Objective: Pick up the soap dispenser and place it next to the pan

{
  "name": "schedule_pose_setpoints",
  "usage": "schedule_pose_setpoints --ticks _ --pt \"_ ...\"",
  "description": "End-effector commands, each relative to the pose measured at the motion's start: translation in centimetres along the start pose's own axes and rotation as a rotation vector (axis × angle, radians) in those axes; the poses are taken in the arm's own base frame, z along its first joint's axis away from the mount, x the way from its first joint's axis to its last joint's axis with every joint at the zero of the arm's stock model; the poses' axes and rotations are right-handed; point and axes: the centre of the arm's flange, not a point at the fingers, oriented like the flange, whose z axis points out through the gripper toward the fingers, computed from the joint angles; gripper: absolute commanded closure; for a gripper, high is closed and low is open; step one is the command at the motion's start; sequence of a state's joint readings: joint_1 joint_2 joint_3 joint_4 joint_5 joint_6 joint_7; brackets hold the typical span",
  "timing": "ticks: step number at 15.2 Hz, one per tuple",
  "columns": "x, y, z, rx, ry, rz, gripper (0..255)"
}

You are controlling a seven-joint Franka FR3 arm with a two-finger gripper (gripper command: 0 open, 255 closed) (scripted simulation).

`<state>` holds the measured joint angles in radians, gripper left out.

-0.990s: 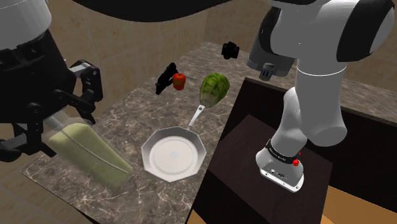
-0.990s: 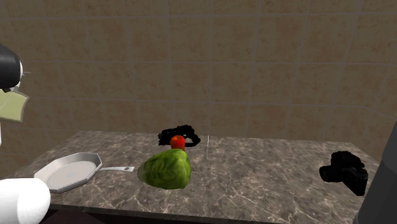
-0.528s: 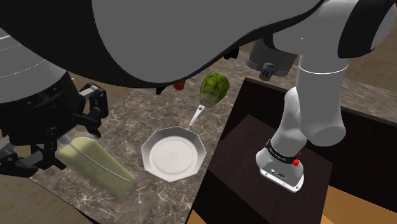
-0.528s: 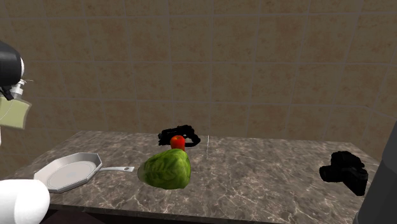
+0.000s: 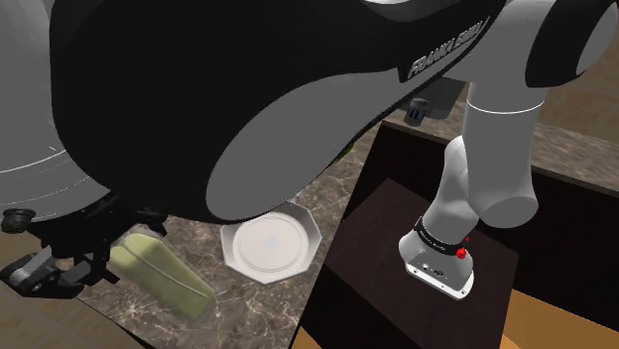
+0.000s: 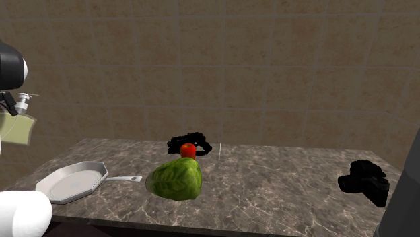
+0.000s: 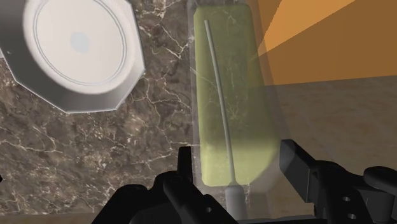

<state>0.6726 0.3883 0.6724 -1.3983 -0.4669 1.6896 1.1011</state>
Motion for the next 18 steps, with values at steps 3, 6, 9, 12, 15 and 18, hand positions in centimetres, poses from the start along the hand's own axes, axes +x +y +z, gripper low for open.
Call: schedule_pose_setpoints --ticks 3,6,9,12,15,18 --pt "-0.4 -0.2 2.0 0.001 0.000 0.000 255" --pt "-0.7 -0.4 3.6 0.001 0.000 0.000 255" --pt "-1.0 -0.5 5.1 0.001 0.000 0.000 255" --pt "-1.4 -0.7 6.7 0.001 0.000 0.000 255" --pt "-1.7 -0.9 8.2 0.001 0.000 0.000 255" --pt "-2.0 -1.1 9.8 0.001 0.000 0.000 255"
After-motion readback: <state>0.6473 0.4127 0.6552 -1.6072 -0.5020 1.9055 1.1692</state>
